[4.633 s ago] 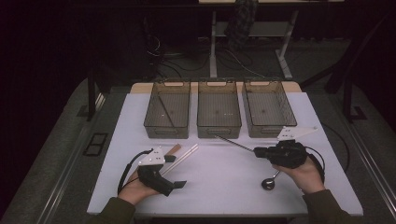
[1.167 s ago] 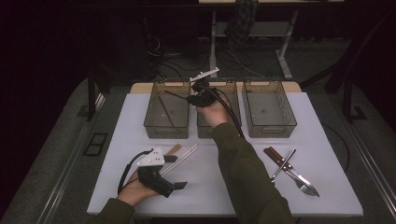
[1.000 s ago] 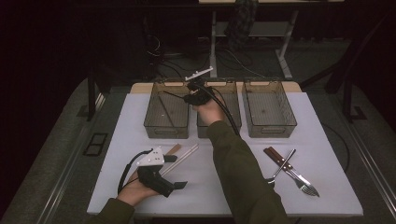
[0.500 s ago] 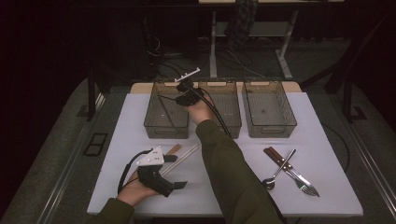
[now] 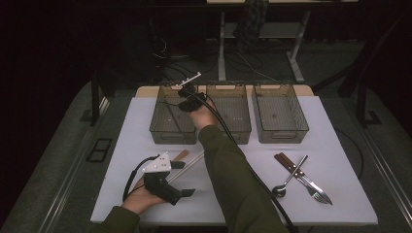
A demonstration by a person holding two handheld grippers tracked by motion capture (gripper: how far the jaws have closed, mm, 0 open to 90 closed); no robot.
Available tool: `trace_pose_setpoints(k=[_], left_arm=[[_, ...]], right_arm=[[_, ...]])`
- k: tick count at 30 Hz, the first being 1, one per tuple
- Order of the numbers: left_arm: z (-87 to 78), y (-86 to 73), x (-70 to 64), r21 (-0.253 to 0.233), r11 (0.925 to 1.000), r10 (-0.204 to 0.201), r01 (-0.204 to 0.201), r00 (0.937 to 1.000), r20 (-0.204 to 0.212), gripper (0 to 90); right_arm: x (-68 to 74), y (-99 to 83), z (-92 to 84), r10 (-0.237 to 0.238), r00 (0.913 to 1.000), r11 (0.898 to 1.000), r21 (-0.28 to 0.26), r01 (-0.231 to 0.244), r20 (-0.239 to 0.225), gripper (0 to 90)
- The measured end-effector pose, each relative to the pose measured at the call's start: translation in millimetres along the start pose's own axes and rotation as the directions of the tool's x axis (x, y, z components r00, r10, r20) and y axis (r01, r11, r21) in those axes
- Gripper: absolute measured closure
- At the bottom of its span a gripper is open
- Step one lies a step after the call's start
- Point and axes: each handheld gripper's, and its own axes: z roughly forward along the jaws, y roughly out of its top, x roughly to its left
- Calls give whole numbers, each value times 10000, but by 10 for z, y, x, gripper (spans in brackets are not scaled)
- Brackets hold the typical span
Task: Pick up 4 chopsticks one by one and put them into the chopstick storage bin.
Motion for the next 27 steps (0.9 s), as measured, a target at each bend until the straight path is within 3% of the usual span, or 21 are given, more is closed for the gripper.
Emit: trace_pose_setpoints(k=[2, 5, 14, 20, 27], left_arm=[[-6, -1, 3, -6, 10000, 0, 0, 10000, -1, 6], [-10, 0, 6, -11, 10000, 4, -4, 10000, -3, 6], [-13, -3, 12, 1, 10000, 26, -26, 10000, -26, 6], [-17, -4, 12, 30, 10000, 29, -29, 10000, -48, 6], [-12, -5, 9, 51, 10000, 2, -1, 10000, -78, 6]], right_arm=[[13, 8, 16, -62, 10000, 9999, -87, 62, -12, 614], [28, 23, -13, -185, 9997, 9996, -222, 189, 185, 522], [-16, 16, -199, 282, 9981, 9985, -449, -307, -548, 368], [-33, -63, -412, 7, 9939, 9950, -992, -117, -1101, 289], [-100, -243, -705, -222, 9913, 9877, -1566, 16, -1297, 245]])
